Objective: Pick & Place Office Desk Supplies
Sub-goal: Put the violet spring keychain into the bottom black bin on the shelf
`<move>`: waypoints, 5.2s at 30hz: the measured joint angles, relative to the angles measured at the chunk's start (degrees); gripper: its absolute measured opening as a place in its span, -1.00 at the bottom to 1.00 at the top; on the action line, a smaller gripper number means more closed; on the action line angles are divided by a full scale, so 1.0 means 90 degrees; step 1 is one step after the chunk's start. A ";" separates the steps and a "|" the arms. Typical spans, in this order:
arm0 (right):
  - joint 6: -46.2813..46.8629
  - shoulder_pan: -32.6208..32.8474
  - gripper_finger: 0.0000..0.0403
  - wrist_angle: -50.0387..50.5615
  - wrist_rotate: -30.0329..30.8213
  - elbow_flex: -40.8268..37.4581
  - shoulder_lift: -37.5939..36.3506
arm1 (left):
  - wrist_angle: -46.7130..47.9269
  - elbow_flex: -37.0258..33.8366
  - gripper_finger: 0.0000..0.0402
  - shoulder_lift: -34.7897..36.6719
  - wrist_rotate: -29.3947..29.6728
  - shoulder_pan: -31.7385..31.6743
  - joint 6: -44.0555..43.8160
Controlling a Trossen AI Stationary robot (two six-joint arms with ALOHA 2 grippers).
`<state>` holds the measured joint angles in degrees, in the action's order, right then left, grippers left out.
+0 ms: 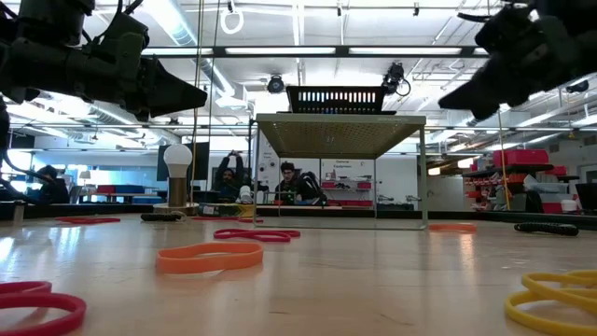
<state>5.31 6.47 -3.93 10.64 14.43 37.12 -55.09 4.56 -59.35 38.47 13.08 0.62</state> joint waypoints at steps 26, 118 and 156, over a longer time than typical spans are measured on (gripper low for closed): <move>0.2851 0.3841 -0.97 -0.1384 0.3581 0.0129 0.3154 | -0.0073 0.0017 -0.34 0.0000 -0.1514 0.0002 -0.1083; 0.3061 0.4071 -0.16 0.3739 0.0093 0.5008 0.7270 | 0.0668 0.0015 -0.85 -0.0005 -0.1451 0.0009 -0.1746; 0.0730 0.2456 -0.87 0.3489 0.2482 0.5283 0.4670 | 0.0602 0.0012 -0.85 -0.0005 -0.1448 0.0008 -0.1758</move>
<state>11.88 28.57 27.47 32.97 61.98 79.15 -49.67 4.67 -59.40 25.43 13.15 -15.20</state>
